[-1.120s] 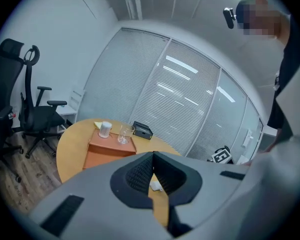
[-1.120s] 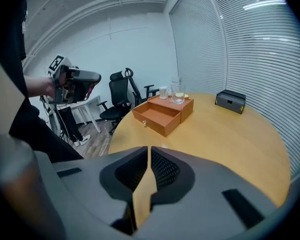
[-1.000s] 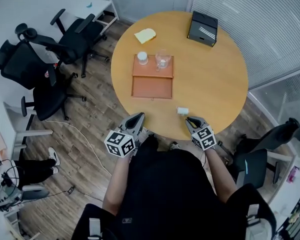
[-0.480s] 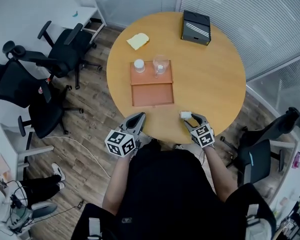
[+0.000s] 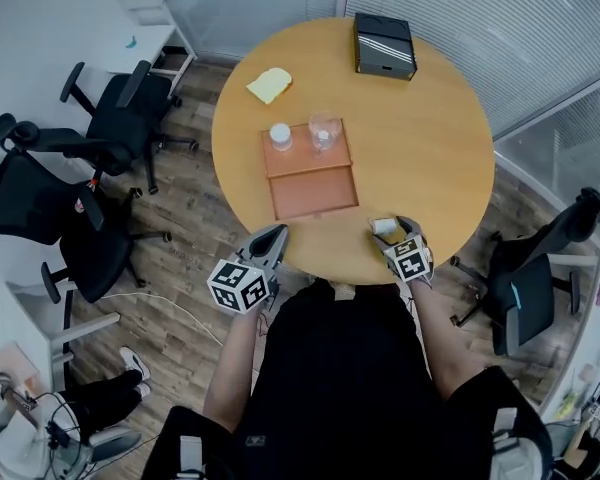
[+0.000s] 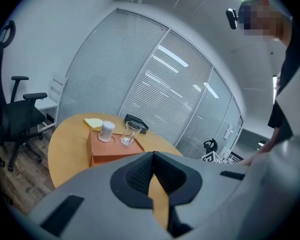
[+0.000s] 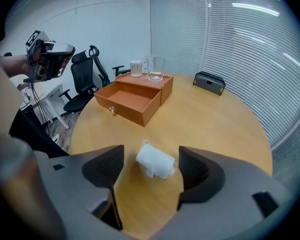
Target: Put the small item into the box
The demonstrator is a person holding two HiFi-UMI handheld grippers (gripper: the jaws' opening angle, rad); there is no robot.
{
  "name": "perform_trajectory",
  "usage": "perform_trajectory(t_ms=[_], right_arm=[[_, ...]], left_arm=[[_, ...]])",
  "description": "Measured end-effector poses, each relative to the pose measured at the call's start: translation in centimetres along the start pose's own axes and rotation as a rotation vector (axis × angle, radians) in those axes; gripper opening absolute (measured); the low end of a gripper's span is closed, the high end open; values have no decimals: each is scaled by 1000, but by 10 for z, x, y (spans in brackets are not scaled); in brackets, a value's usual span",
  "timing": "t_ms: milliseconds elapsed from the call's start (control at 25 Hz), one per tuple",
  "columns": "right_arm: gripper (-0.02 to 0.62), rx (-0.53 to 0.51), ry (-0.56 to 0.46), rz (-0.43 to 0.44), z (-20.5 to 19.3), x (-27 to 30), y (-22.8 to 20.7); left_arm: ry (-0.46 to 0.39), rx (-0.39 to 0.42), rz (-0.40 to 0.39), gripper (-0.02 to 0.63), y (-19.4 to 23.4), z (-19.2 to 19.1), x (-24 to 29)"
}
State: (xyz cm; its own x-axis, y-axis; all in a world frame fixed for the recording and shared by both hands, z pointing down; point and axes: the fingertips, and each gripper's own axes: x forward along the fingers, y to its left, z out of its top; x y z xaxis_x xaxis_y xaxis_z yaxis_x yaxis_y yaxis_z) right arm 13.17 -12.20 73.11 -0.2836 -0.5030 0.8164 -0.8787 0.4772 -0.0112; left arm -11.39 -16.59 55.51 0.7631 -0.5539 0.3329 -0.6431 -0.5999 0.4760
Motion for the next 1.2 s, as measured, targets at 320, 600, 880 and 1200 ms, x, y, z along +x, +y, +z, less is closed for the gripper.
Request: perform_trajectory(t_ms=[320,600,880,1200], right_arm=[[326,-1,62,1,-16,13,-3],[325,22,80,36,-20,21,-10],[325,63,96,63,-25,32,-9],[288,50,114,55,-26,32,-10]], left_arm=[[8,14,-23,6,5,6,16],[13,5,-43,6,-6,5,33],[33,28,-23,6,-1,3,30],[13,4,0,6,10,6,24]])
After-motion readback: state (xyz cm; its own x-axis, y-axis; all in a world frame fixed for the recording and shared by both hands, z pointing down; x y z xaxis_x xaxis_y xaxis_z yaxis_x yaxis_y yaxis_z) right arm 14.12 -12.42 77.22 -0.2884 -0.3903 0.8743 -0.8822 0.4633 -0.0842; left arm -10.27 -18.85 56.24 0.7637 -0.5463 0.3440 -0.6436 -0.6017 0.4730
